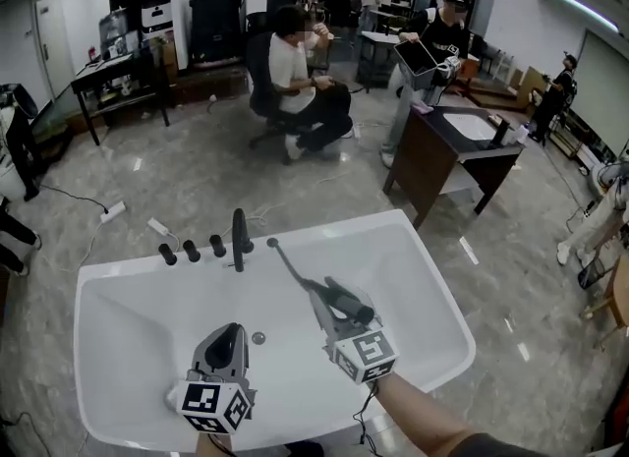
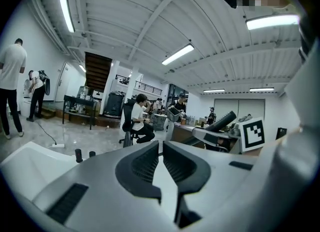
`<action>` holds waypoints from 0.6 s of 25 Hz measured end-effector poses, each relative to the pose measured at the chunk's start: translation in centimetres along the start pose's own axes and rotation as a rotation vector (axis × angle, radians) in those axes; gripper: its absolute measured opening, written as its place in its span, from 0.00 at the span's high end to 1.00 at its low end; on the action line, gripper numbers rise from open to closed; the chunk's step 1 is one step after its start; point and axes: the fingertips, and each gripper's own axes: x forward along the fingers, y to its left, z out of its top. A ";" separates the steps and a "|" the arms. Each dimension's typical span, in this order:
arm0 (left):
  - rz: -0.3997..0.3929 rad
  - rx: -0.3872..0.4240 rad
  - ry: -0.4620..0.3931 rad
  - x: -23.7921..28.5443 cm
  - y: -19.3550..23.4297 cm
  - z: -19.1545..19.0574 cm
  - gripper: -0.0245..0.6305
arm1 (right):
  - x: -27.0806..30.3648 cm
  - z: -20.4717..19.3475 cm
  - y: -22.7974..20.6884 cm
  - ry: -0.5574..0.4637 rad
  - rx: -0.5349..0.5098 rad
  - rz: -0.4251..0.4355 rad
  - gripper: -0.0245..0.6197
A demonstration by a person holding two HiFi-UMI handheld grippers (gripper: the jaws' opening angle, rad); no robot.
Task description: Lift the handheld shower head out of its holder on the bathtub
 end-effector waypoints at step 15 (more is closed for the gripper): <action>0.054 -0.026 -0.054 -11.7 -20.2 -0.2 0.91 | -25.0 5.0 0.7 -0.051 -0.022 0.102 0.75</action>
